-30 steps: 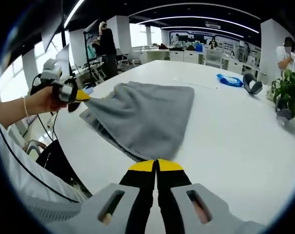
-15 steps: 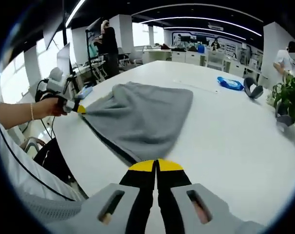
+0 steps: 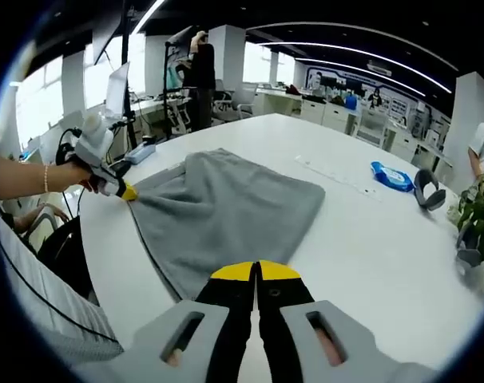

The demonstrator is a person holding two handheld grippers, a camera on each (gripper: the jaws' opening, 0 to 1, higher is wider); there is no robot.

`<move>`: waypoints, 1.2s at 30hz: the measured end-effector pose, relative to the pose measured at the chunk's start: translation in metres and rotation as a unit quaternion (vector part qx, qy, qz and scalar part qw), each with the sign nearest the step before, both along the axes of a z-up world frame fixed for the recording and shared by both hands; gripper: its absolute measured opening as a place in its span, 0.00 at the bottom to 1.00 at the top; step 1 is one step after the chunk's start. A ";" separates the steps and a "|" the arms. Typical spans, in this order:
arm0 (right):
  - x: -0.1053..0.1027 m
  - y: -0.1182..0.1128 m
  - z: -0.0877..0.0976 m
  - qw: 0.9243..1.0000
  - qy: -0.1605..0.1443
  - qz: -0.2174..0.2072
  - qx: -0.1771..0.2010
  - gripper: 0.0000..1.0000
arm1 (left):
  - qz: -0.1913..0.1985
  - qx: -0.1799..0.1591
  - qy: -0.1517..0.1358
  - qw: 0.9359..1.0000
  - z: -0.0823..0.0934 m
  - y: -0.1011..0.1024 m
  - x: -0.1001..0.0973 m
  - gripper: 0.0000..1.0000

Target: Fold the towel on the table until its edges align and the towel forms a compact rectangular stack.

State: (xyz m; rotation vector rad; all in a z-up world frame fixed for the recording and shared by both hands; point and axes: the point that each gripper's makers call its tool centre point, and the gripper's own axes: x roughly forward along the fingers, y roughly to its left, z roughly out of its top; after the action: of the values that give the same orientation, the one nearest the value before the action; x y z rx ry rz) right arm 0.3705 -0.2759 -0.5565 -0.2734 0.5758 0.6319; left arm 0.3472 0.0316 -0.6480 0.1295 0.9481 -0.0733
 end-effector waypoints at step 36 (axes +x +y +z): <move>-0.046 0.001 -0.105 0.987 0.110 0.025 -0.113 0.00 | -0.142 0.098 0.067 0.983 -0.008 -0.038 0.019 0.02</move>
State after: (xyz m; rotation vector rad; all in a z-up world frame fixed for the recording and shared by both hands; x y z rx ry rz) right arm 0.3249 -0.2751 -0.6610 -0.4363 0.8571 0.6492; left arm 0.3657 -0.0068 -0.6561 0.4468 1.0666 -0.2545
